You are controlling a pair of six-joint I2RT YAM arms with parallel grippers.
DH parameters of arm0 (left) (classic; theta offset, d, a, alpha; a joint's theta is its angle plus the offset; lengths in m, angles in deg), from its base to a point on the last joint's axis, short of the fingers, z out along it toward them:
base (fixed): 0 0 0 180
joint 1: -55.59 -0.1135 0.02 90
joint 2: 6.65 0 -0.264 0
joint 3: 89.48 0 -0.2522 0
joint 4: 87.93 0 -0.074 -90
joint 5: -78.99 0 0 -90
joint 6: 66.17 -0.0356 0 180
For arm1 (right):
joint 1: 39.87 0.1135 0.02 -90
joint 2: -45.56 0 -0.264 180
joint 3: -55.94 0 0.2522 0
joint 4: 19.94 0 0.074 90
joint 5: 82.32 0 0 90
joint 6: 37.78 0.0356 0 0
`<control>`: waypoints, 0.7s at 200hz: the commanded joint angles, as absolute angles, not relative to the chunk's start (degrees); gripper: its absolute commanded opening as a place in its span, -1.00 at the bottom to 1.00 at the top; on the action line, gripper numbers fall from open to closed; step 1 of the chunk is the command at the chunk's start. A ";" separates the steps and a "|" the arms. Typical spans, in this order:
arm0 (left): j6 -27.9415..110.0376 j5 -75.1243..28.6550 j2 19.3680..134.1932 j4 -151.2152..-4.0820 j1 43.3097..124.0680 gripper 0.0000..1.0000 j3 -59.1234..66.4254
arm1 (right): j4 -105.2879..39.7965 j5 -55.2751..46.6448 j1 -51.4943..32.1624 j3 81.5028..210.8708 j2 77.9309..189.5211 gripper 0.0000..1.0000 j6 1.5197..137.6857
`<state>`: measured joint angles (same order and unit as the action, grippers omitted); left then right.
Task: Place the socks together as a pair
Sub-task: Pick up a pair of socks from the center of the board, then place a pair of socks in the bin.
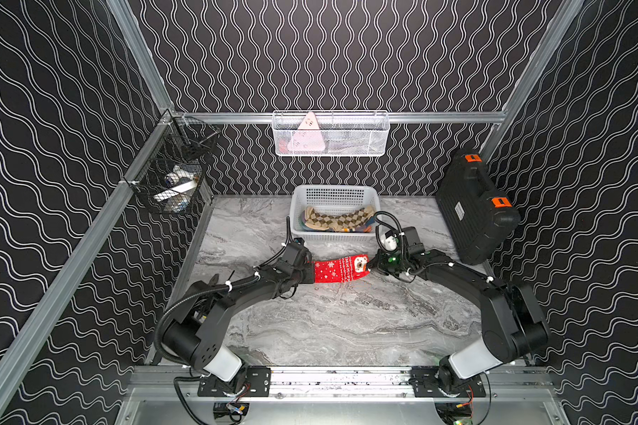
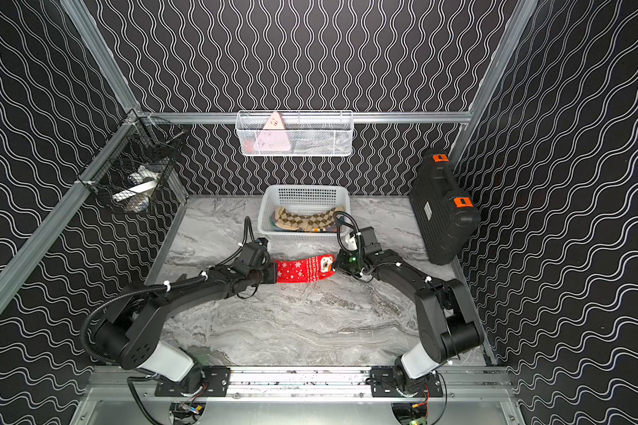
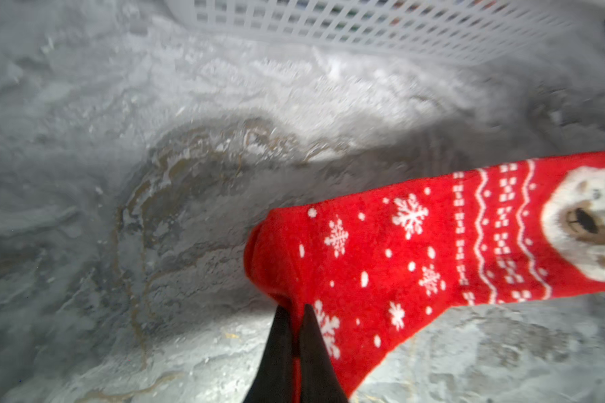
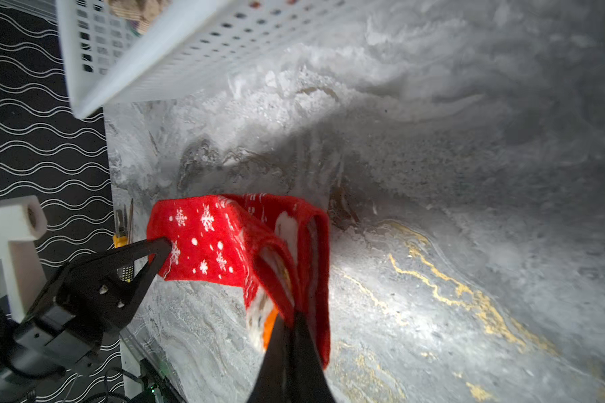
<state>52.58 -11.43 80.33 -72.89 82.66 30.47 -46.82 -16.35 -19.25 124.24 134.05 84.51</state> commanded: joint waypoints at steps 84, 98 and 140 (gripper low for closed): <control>46.69 -12.37 85.29 -61.40 79.71 -1.00 -0.22 | -65.10 -11.24 -22.44 155.58 140.38 -1.00 76.22; 46.17 -12.72 88.63 -62.07 78.49 -1.00 -3.89 | -65.77 -11.13 -23.17 160.23 144.00 -1.00 75.80; 43.86 -12.87 99.50 -63.25 74.92 -1.00 -12.39 | -63.73 -10.38 -25.15 169.45 154.62 -1.00 75.86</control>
